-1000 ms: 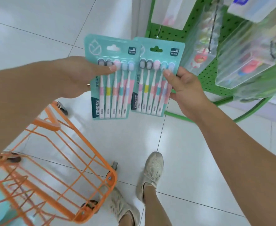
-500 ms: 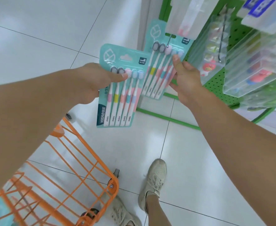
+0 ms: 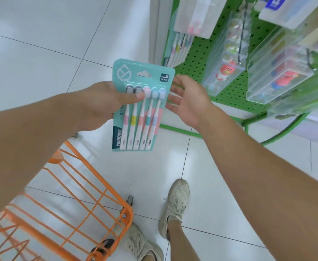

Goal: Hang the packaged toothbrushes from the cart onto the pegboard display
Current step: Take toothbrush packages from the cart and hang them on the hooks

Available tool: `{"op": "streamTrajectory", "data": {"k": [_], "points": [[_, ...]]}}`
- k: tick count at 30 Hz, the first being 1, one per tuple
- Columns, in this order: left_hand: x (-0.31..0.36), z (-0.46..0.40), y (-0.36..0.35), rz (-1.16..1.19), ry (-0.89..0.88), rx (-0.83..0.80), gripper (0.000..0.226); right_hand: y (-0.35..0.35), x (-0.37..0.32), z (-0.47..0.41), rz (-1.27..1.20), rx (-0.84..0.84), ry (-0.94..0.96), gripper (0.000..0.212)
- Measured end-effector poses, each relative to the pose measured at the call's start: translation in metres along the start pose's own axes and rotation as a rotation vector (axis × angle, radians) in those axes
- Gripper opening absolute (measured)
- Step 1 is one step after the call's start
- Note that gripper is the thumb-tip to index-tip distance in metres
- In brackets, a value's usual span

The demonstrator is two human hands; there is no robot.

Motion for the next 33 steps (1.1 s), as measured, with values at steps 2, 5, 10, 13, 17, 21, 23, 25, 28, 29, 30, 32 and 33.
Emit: {"op": "streamTrajectory", "data": {"k": [2, 5, 10, 13, 17, 21, 23, 25, 28, 29, 30, 32, 33], "points": [[0.013, 0.008, -0.015, 0.062, -0.074, -0.096, 0.06, 0.01, 0.015, 0.026, 0.022, -0.131, 0.044, 0.041], [0.023, 0.002, -0.026, 0.103, -0.094, -0.056, 0.062, 0.022, 0.02, 0.057, 0.006, -0.147, 0.161, 0.06], [0.024, -0.025, -0.043, 0.129, -0.114, 0.108, 0.032, 0.031, 0.01, 0.046, 0.208, -0.024, 0.384, 0.022], [0.029, -0.035, -0.055, 0.118, -0.174, 0.121, 0.022, 0.036, 0.004, 0.03, 0.192, 0.034, 0.408, 0.013], [0.036, -0.042, -0.063, 0.128, -0.208, 0.171, 0.022, 0.041, 0.001, 0.022, 0.153, 0.05, 0.425, 0.008], [0.038, -0.052, -0.06, 0.033, -0.103, 0.304, 0.03, 0.041, -0.003, 0.013, 0.144, 0.112, 0.44, 0.004], [0.04, -0.056, -0.058, -0.012, -0.078, 0.321, 0.028, 0.038, -0.005, 0.006, 0.159, 0.188, 0.459, 0.008], [0.042, -0.059, -0.057, -0.059, -0.057, 0.318, 0.029, 0.032, -0.005, -0.003, 0.149, 0.268, 0.45, 0.014], [0.043, -0.057, -0.053, -0.112, -0.014, 0.296, 0.039, 0.022, -0.005, -0.021, 0.169, 0.372, 0.459, 0.012], [0.042, -0.056, -0.053, -0.111, 0.004, 0.293, 0.046, 0.019, -0.006, -0.027, 0.173, 0.404, 0.471, 0.01], [0.04, -0.054, -0.051, -0.109, 0.026, 0.296, 0.052, 0.015, -0.009, -0.033, 0.175, 0.442, 0.481, 0.008], [0.034, -0.051, -0.048, -0.106, 0.063, 0.309, 0.059, 0.007, -0.02, -0.045, 0.178, 0.517, 0.484, 0.007], [0.03, -0.05, -0.046, -0.101, 0.071, 0.321, 0.058, 0.003, -0.027, -0.052, 0.179, 0.551, 0.481, 0.009]]}}
Point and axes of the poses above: each hand's wrist, its own z-axis away from the middle knuckle, its own y-axis out of the back of the hand, x = y × z, the point moved 1 cm from there along -z, towards the middle knuckle, and after that the axes turned 5 degrees about -y, right-handed, at the moved point
